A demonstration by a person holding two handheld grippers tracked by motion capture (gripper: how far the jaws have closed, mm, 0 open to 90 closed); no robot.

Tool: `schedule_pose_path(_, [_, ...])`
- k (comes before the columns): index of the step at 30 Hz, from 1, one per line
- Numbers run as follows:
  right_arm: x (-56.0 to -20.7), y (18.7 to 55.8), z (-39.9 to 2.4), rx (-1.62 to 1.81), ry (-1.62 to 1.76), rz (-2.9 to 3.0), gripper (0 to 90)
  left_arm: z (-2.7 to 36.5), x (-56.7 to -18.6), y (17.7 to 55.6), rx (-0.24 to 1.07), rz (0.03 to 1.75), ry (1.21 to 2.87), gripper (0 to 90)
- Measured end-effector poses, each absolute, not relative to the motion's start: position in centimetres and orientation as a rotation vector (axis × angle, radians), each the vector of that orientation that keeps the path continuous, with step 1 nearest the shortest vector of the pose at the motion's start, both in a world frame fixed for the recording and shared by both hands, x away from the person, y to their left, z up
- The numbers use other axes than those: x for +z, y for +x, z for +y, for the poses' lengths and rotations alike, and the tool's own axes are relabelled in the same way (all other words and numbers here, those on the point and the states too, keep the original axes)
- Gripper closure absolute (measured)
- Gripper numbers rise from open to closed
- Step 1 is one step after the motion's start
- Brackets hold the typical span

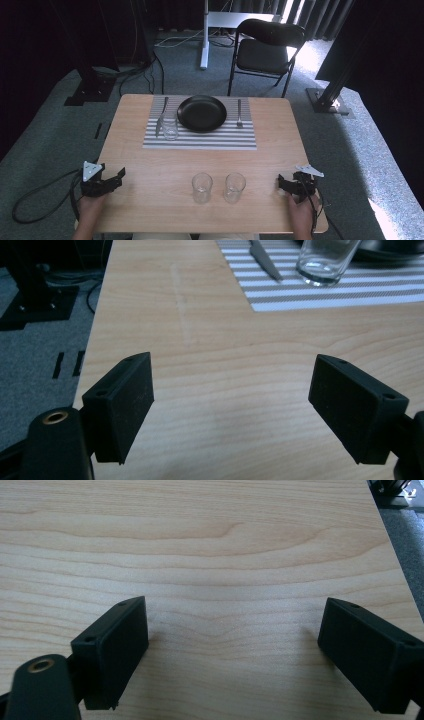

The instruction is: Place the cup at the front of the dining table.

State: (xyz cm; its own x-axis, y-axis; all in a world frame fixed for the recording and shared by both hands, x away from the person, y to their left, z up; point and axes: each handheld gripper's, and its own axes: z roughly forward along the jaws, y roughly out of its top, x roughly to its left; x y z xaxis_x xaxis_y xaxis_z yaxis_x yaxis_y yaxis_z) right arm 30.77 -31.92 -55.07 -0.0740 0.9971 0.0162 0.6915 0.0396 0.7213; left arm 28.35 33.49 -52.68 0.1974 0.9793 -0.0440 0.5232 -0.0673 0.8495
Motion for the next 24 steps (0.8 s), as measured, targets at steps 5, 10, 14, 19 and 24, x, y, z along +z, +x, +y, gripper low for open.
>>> schedule_pose_path(5, [-55.1,30.8,-31.9,0.792,1.702,1.819,12.1,34.0,-52.8,27.9,0.74,1.472,1.699,18.7])
schedule_pose_path(10, [-55.1,30.8,-31.9,0.792,1.701,1.819,12.1,34.1,-53.2,27.6,0.743,1.51,1.741,18.7])
schedule_pose_path(14, [-55.1,30.8,-31.9,0.791,1.701,1.819,12.1,34.1,-53.5,27.3,0.755,1.538,1.772,18.7])
schedule_pose_path(19, [-55.1,30.8,-31.9,0.792,1.701,1.819,12.1,34.1,-53.8,27.2,0.758,1.581,1.791,18.7])
schedule_pose_path(24, [-55.1,30.8,-31.9,0.791,1.701,1.819,12.1,34.4,-53.9,27.0,0.766,1.624,1.781,18.7])
